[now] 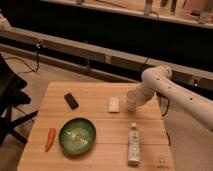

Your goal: Pick up the ceramic cup

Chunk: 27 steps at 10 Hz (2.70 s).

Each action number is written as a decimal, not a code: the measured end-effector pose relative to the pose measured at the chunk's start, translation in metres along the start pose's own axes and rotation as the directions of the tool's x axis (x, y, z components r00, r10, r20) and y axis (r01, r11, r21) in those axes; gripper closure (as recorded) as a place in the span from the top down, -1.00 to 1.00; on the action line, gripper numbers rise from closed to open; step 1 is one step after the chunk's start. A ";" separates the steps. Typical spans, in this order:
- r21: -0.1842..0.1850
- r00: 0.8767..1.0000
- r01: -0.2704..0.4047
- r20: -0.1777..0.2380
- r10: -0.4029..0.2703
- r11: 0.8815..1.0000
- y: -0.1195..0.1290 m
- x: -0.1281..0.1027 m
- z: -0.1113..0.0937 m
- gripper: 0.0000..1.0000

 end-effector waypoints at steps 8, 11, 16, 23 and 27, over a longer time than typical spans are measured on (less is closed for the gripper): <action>-0.005 0.999 0.035 0.001 -0.035 0.999 -0.011 -0.009 -0.017 -0.99; -0.005 0.999 0.041 0.002 -0.041 0.999 -0.011 -0.009 -0.022 -0.99; -0.014 0.998 0.064 0.007 -0.064 0.998 -0.016 -0.011 -0.037 -0.99; -0.020 0.996 0.092 0.008 -0.092 0.996 -0.024 -0.016 -0.055 -0.99; -0.022 0.995 0.103 0.007 -0.103 0.994 -0.027 -0.018 -0.063 -0.99</action>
